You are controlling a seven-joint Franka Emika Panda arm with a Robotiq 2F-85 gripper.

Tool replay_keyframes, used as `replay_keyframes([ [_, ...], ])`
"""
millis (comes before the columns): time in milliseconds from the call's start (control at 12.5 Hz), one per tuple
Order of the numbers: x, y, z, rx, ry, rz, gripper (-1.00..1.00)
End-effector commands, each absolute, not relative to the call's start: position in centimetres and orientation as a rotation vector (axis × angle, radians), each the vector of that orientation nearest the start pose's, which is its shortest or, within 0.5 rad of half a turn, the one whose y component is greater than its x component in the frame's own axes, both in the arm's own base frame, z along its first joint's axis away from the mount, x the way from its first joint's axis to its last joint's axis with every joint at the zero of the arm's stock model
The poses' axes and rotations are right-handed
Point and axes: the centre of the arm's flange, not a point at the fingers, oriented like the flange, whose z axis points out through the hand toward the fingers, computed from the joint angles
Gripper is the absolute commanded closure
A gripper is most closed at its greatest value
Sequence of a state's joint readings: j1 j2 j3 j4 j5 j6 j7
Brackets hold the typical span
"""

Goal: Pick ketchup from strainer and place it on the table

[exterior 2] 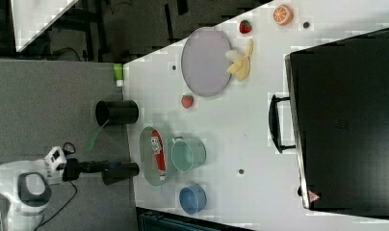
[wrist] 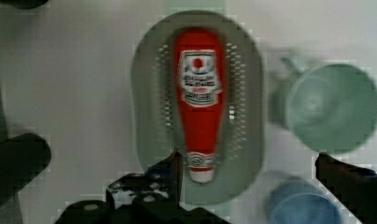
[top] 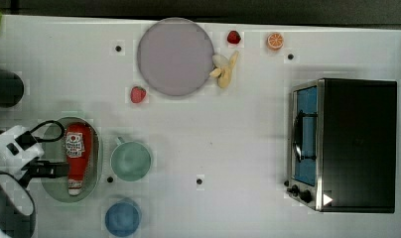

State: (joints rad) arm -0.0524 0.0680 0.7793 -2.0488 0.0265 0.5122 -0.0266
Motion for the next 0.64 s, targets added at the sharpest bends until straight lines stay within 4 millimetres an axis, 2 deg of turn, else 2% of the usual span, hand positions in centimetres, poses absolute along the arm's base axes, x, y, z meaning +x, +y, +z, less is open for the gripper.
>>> replay_keyframes([
  [80,42.4,36.0,37.2,-3.068,0.149,0.061,-1.00],
  [320,41.8,36.1,32.4,-3.026,0.096,0.031,-1.00],
  [640,41.3,36.7,27.6,-2.977,0.129,0.045,-1.00],
])
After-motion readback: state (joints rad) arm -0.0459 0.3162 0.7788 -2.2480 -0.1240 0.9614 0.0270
